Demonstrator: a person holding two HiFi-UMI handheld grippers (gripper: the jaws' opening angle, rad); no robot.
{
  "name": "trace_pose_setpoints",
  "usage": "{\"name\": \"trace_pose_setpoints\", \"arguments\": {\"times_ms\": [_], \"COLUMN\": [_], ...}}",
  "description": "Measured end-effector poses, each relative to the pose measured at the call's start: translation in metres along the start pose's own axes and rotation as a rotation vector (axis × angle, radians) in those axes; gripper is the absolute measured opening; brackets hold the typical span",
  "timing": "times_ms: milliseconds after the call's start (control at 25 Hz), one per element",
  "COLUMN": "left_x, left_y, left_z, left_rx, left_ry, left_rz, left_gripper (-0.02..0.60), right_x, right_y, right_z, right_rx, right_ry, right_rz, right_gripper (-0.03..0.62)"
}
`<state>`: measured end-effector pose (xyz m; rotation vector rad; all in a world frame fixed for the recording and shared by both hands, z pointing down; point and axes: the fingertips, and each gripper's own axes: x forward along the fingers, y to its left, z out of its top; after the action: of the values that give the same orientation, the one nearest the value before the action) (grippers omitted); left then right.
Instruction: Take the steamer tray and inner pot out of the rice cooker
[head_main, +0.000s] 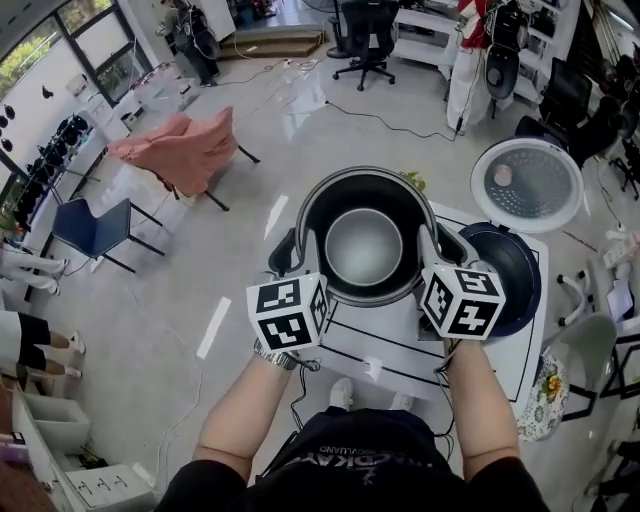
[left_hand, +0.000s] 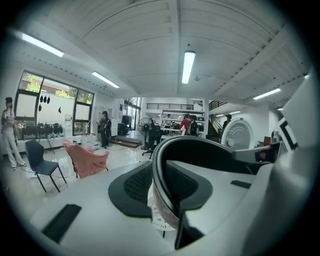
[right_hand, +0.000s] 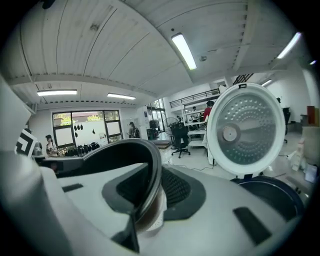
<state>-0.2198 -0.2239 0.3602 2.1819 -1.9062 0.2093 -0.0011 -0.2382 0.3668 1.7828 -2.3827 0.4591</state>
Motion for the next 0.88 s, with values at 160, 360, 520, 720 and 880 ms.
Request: {"name": "trace_pose_setpoints", "arguments": {"times_ms": [160, 360, 520, 720, 880], "left_x": [-0.009, -0.013, -0.013, -0.018, -0.022], "left_y": [0.022, 0.034, 0.033, 0.029, 0.028], "left_z": [-0.019, -0.052, -0.077, -0.112, -0.139], "left_rx": [-0.005, -0.011, -0.013, -0.018, -0.010], "left_ry": [0.031, 0.088, 0.137, 0.201, 0.252], "left_rz": [0.033, 0.042, 0.037, 0.028, 0.017], "left_gripper": [0.087, 0.089, 0.089, 0.089, 0.092], "right_x": [0.008, 0.012, 0.010, 0.002, -0.005], "right_y": [0.020, 0.028, 0.024, 0.019, 0.017], "right_z": [-0.019, -0.052, -0.078, -0.111, -0.137], "right_rx": [-0.003, -0.001, 0.011, 0.013, 0.030], "right_ry": [0.035, 0.091, 0.142, 0.198, 0.242], "right_rz": [0.024, 0.024, 0.015, -0.007, -0.017], "right_gripper": [0.084, 0.084, 0.084, 0.084, 0.084]}}
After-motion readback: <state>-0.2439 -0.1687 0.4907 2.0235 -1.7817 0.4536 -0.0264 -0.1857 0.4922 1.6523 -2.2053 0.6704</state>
